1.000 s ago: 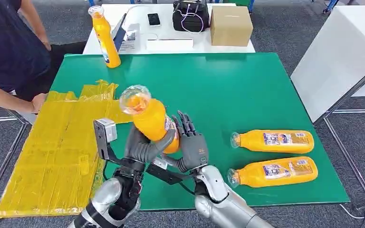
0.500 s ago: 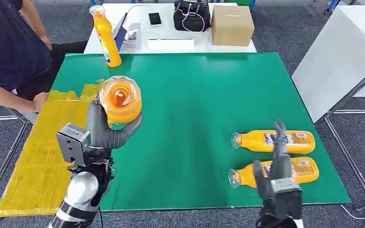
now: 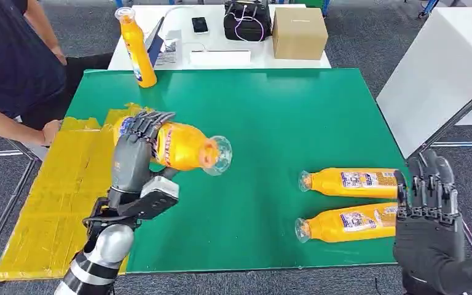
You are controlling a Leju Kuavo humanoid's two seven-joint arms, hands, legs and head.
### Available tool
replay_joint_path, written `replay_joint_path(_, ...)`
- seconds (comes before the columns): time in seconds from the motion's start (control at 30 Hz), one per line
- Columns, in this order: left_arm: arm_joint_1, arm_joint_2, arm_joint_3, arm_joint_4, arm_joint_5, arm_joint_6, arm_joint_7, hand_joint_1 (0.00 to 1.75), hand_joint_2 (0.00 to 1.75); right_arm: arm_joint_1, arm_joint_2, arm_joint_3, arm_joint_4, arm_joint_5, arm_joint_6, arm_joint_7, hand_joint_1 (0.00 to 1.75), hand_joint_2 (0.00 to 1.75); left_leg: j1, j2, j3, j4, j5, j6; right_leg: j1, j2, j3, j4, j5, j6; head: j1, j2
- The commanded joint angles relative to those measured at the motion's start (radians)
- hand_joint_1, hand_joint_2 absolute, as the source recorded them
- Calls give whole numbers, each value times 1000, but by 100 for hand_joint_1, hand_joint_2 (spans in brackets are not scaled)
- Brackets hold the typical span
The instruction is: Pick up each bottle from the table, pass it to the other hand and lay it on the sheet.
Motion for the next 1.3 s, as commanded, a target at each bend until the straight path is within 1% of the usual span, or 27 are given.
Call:
replay_joint_path(0.03, -173, 66, -135, 373, -352, -193, 180, 175, 175, -14, 74, -223, 29, -21, 95, 79, 0, 0, 0, -5, 4, -2, 0, -1, 0, -5, 6, -2, -1, -1, 0, 0)
replay_joint_path(0.07, -190, 68, -149, 421, -389, -202, 198, 175, 175, -22, 67, -226, 40, -14, 97, 87, 0, 0, 0, -5, 6, -2, 0, -1, 0, -5, 8, -2, -1, -1, 0, 0)
replay_joint_path(0.1, -203, 67, -157, 466, -405, -210, 203, 175, 175, -30, 61, -232, 52, -2, 91, 97, 0, 0, 0, -2, 4, -1, 0, -1, 0, -2, 5, -1, -1, 0, 0, 0)
replay_joint_path(0.13, -218, 69, -170, 520, -433, -212, 211, 175, 175, -38, 44, -235, 67, 13, 92, 107, 0, 0, 0, -2, 6, -2, 0, -1, 0, -2, 8, -2, 0, -1, 0, 0)
replay_joint_path(0.17, -226, 71, -174, 557, -454, -208, 218, 175, 175, -41, 35, -239, 76, 32, 90, 113, 0, 0, 0, -1, 5, -2, 0, -1, 0, -2, 6, -2, 0, 0, 0, 0)
replay_joint_path(0.2, -231, 73, -175, 593, -464, -206, 215, 175, 175, -42, 15, -244, 88, 58, 87, 124, 0, 0, 0, 0, 6, -2, 0, -1, 0, -1, 7, -2, 0, -1, 0, 0)
replay_joint_path(0.23, -232, 74, -175, 604, -468, -200, 214, 175, 175, -44, 11, -246, 92, 60, 90, 124, 0, 0, 0, -1, 5, -2, 0, 0, 0, -1, 6, -2, 0, 0, 0, 0)
replay_joint_path(0.27, -239, 76, -179, 631, -478, -205, 216, 175, 175, -43, 1, -249, 99, 64, 97, 128, 0, 0, 0, 1, 7, -2, 0, -1, 0, 0, 8, -3, 0, -1, 0, 0)
replay_joint_path(0.37, -261, 79, -181, 707, -508, -217, 232, 175, 175, -41, -18, -253, 103, 137, 93, 135, 0, 0, 0, 1, 5, -1, 0, -1, 0, 0, 6, -2, 0, 0, 0, 0)
replay_joint_path(0.4, -267, 76, -167, 738, -507, -210, 238, 175, 175, -37, -22, -254, 98, 173, 88, 126, 0, 0, 0, 1, 8, -2, -1, -1, 0, 0, 9, -2, -1, 0, 0, 0)
replay_joint_path(0.5, -269, 72, -140, 758, -492, -187, 233, 175, 175, -23, -22, -254, 79, 215, 80, 113, 0, 0, 0, 1, 5, -1, -1, -1, 0, 0, 6, -1, -1, 0, 0, 0)
replay_joint_path(0.53, -266, 72, -124, 753, -477, -184, 225, 175, 175, -15, -23, -253, 73, 230, 76, 116, 0, 0, 0, 2, 7, -1, -2, -1, 1, 1, 8, -1, -1, -1, 0, 0)
replay_joint_path(0.6, -260, 75, -113, 736, -465, -186, 219, 175, 175, -4, -20, -251, 68, 255, 68, 113, 0, 0, 0, 1, 3, 0, 0, -1, 0, 1, 4, -1, 0, 0, 0, 0)
replay_joint_path(0.63, -257, 74, -99, 730, -444, -197, 216, 175, 175, 1, -21, -248, 67, 262, 67, 113, 0, 175, 1, 1, 5, 0, -1, -1, 1, 1, 6, -1, -1, -1, 0, 0)
replay_joint_path(0.67, -258, 82, -93, 726, -432, -208, 211, 175, 175, 2, -24, -244, 67, 272, 66, 112, 0, 175, 0, 1, 3, 0, -1, -1, 1, 1, 4, -1, 0, 0, 0, 0)
replay_joint_path(0.7, -262, 90, -92, 730, -430, -220, 217, 175, 175, 2, -33, -236, 69, 275, 67, 115, 0, 175, 1, 2, 6, 0, -2, -1, 1, 1, 7, 0, -1, -1, 0, 0)
replay_joint_path(0.8, -265, 96, -89, 733, -429, -222, 217, 175, 175, -3, -34, -233, 71, 276, 65, 117, 0, 175, 0, 2, 2, 0, 0, -1, 0, 1, 3, 0, 0, 0, 0, 0)
replay_joint_path(0.83, -265, 96, -89, 733, -429, -222, 217, 175, 175, -3, -34, -233, 71, 276, 65, 117, 0, 175, 1, 3, 4, 0, -1, -1, 1, 2, 5, -1, 0, -1, 0, 0)
replay_joint_path(0.87, -264, 94, -84, 735, -421, -222, 217, 0, 175, -4, -39, -229, 71, 279, 65, 120, 0, 175, 1, 2, 3, 0, -1, -1, 1, 1, 4, -1, 0, 0, 0, 0)
replay_joint_path(0.9, -262, 95, -76, 736, -410, -224, 218, 0, 175, -3, -49, -222, 70, 287, 63, 122, 0, 175, 0, 2, 3, 0, 0, -1, 1, 1, 3, 0, 0, 0, 0, 0)
replay_joint_path(0.93, -259, 98, -68, 735, -400, -225, 222, 0, 175, -4, -58, -215, 70, 296, 63, 124, 0, 175, 1, 2, 5, 0, -2, -1, 1, 1, 6, 0, -1, -1, 0, 0)
replay_joint_path(1.1, -254, 104, -59, 735, -390, -228, 223, 0, 175, -5, -65, -207, 72, 301, 62, 126, 0, 175, 1, 2, 7, 0, -2, -1, 1, 1, 8, 0, -2, -1, 0, 0)
replay_joint_path(1.13, -239, 121, -42, 706, -351, -258, 235, 0, 175, -25, -114, -129, 71, 303, 42, 147, 0, 175, 0, 2, 3, 0, -1, -1, 0, 2, 4, -1, 0, 0, 0, 0)
replay_joint_path(1.17, -234, 134, -45, 716, -347, -270, 241, 0, 175, -1, -112, -125, 64, 316, 25, 144, 0, 175, 0, 4, 3, 0, -1, -1, 0, 4, 4, -1, 0, 0, 0, 0)
replay_joint_path(1.2, -232, 141, -50, 718, -348, -278, 247, 0, 175, 9, -113, -117, 59, 325, 20, 140, 0, 175, 0, 6, 7, -1, -2, -1, 0, 5, 7, -1, -1, -1, 0, 0)
replay_joint_path(1.27, -250, 152, -55, 737, -335, -320, 262, 0, 175, 19, -129, -106, 60, 341, 8, 133, 0, 175, 0, 2, 4, -1, -1, -1, 0, 2, 5, -1, 0, -1, 0, 0)
replay_joint_path(1.3, -255, 159, -56, 748, -332, -322, 261, 0, 175, 32, -129, -113, 62, 343, 10, 128, 0, 175, 0, 3, 5, -1, -2, -1, 1, 2, 6, -1, -1, -1, 0, 0)
